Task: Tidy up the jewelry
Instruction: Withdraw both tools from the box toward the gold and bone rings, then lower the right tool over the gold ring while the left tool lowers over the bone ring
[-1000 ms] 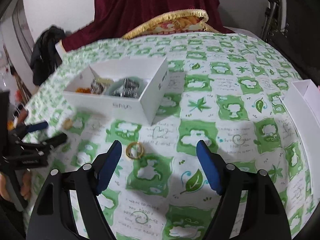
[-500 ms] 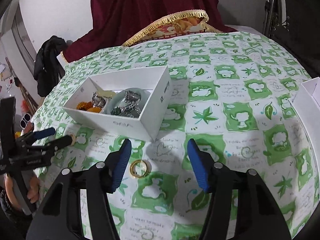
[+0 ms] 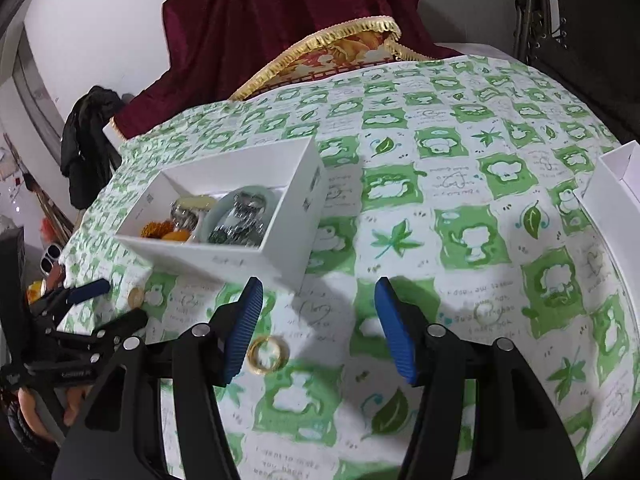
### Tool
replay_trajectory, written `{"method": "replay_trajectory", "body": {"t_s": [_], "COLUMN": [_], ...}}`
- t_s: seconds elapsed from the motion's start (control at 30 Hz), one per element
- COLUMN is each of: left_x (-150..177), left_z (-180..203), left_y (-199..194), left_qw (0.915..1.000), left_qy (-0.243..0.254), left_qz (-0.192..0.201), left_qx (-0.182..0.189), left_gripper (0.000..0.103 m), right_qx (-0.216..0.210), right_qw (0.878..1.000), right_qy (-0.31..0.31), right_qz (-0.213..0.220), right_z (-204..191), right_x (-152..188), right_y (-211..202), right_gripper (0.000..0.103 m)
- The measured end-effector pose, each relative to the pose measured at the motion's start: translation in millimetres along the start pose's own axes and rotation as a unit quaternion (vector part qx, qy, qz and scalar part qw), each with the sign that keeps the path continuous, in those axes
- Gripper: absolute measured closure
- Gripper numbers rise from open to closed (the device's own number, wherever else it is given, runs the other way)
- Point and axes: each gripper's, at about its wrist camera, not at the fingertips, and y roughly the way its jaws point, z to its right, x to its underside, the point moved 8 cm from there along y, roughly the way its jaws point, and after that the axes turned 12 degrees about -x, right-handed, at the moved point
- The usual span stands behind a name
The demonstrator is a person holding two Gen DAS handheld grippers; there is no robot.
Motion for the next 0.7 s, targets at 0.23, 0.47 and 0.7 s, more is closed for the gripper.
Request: {"method": "replay_trajectory", "body": {"t_s": [0.23, 0.47, 0.7], "left_x": [-0.6, 3.0, 3.9], "left_z": [-14.0, -12.6, -13.3], "left_y": [3.1, 2.3, 1.4], "left_qw": [0.9995, 0.9997, 0.9997], "left_qy": [-0.028, -0.02, -0.02], "left_qz": [-0.009, -0.007, -0.005], "left_qx": [0.005, -0.009, -0.012], "left_gripper": [0.003, 0.003, 0.003], "right_qx": [-0.015, 0.017, 0.039], "right_qw": [0.998, 0.994, 0.988], "right_qy": [-0.06, -0.099, -0.137], "right_qz": [-0.035, -0.053, -0.062], "right_z": [-34.5, -40.8, -48.3], "right_x": [23.4, 30.8, 36.5], "right_y": [4.0, 7.1, 8.1], "right_gripper": [0.06, 0.061, 0.072]}}
